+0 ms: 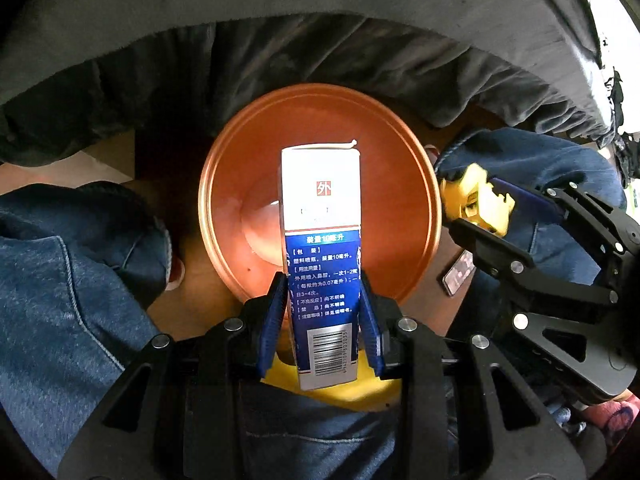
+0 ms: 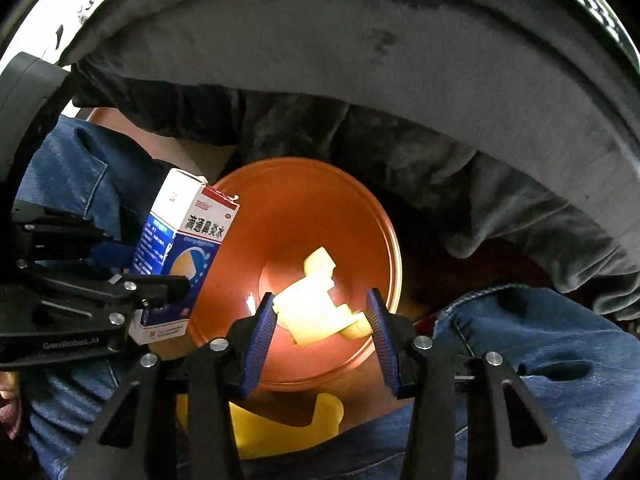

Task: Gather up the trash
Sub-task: 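Drop the medicine box into the orange bucket with the left tool while the right tool drops the yellow block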

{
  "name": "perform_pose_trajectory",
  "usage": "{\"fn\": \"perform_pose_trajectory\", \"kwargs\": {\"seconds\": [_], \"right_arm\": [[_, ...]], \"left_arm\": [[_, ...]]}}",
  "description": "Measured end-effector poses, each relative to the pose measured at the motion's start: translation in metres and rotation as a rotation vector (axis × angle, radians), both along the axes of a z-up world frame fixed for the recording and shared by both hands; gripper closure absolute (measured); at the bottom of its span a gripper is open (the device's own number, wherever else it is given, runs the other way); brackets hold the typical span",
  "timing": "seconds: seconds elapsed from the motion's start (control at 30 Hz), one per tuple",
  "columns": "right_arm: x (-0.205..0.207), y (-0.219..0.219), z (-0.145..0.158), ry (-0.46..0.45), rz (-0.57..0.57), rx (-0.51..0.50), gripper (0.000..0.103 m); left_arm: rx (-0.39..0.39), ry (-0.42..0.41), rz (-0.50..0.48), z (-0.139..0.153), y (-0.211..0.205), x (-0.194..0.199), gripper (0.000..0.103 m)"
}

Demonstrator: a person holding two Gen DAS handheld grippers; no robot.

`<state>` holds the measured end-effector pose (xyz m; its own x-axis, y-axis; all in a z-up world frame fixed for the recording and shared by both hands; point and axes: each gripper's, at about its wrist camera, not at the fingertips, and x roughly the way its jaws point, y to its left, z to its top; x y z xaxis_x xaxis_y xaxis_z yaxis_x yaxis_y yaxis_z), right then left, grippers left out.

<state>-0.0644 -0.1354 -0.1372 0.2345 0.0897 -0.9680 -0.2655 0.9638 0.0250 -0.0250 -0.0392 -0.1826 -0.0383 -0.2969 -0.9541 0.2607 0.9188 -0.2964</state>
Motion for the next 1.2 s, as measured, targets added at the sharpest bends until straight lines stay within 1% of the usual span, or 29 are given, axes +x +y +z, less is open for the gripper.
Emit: {"fn": "perform_pose_trajectory", "kwargs": {"seconds": [0.13,0.37,0.4,0.43,0.5,0.53,0.57,0.6,0.67,0.77,1.0,1.2], "right_arm": [[0.003,-0.003,-0.007,0.014,-0.01,0.005,0.057],[0.006,-0.005,-0.012,0.025,-0.021,0.005,0.057],[0.007,-0.006,-0.012,0.024,-0.027,0.004,0.052],[0.007,-0.007,-0.012,0.022,-0.031,0.002,0.047],[0.008,-0.009,-0.009,0.003,-0.041,-0.005,0.037],[0.009,-0.01,-0.008,-0.004,-0.05,-0.003,0.034],[0.009,-0.012,-0.007,-0.011,-0.057,-0.002,0.03],[0.01,-0.013,-0.006,-0.016,-0.062,-0.003,0.029],[0.011,-0.015,-0.005,-0.02,-0.072,-0.001,0.029],[0.011,-0.018,-0.003,-0.032,-0.083,-0.009,0.025],[0.009,-0.021,0.001,-0.043,-0.091,-0.014,0.024],[0.009,-0.025,0.01,-0.071,-0.102,-0.019,0.024]], "left_arm": [[0.013,0.015,0.003,-0.006,-0.002,0.003,0.069],[0.029,0.024,-0.006,-0.011,-0.008,0.007,0.069],[0.032,0.023,-0.008,-0.011,-0.008,0.008,0.069],[0.047,0.012,-0.005,-0.01,-0.009,0.008,0.065],[0.066,-0.014,-0.003,-0.006,-0.01,0.01,0.05],[0.076,-0.03,0.002,-0.005,-0.01,0.01,0.034],[0.089,-0.053,0.01,-0.002,-0.008,0.011,0.033],[0.097,-0.067,0.015,0.0,-0.008,0.012,0.032],[0.091,-0.064,0.025,0.001,-0.005,0.014,0.032],[0.098,-0.063,0.04,0.0,-0.001,0.016,0.031],[0.105,-0.071,0.052,0.002,0.002,0.014,0.031],[0.114,-0.121,0.057,0.016,0.005,0.014,0.031]]}}
